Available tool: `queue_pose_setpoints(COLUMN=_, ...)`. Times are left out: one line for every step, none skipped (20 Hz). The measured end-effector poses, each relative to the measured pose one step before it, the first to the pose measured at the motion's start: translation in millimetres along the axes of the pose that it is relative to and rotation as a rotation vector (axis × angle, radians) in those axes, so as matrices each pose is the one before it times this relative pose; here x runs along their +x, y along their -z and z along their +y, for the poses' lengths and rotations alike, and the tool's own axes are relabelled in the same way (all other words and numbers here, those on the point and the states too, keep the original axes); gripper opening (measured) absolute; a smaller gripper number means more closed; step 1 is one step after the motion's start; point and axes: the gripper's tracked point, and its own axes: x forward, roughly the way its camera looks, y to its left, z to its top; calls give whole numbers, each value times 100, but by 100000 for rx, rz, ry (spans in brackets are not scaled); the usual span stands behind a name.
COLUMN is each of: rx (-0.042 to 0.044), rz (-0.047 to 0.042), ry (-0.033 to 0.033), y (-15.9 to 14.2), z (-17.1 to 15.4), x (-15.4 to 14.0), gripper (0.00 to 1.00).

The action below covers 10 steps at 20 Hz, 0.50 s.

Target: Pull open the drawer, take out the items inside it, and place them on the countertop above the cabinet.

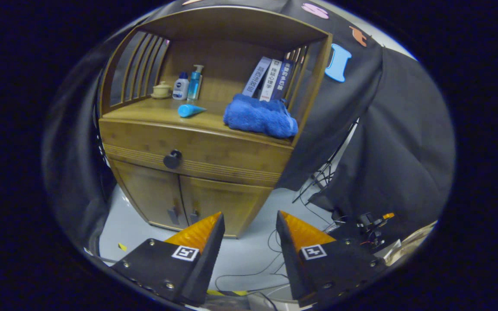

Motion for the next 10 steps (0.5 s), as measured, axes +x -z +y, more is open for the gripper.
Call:
queue_pose_setpoints(rx=-1738, rz=-466, ry=86, y=392, z=-1156, x=237, gripper=71)
queue_pose_setpoints(rx=-803, rz=-1642, ry=-601, y=-43, z=-918, x=66, gripper=71)
queue_pose_setpoints(rx=-85, rz=-2063, ry=-657, y=90, z=-714, x=331, gripper=71)
queue_pose_setpoints(rx=330, rz=-1889, ry=-386, y=146, z=-818, x=411, gripper=71)
queue_pose_setpoints(rx=299, rz=-1811, ry=-24, y=162, z=-828, x=399, gripper=71)
queue_pose_setpoints(rx=495, rz=-1598, ry=77, y=203, z=-856, x=360, gripper=71)
queue_pose_setpoints(rx=732, rz=-1598, ry=64, y=247, z=-785, x=386, gripper=71)
queue_pose_setpoints(rx=1011, rz=-1970, ry=20, y=331, z=-783, x=357, gripper=71)
queue_pose_setpoints(rx=1136, rz=-2093, ry=500, y=309, z=-860, x=353, gripper=71)
queue_pose_setpoints(rx=956, rz=-2270, ry=616, y=319, z=-927, x=328, gripper=71)
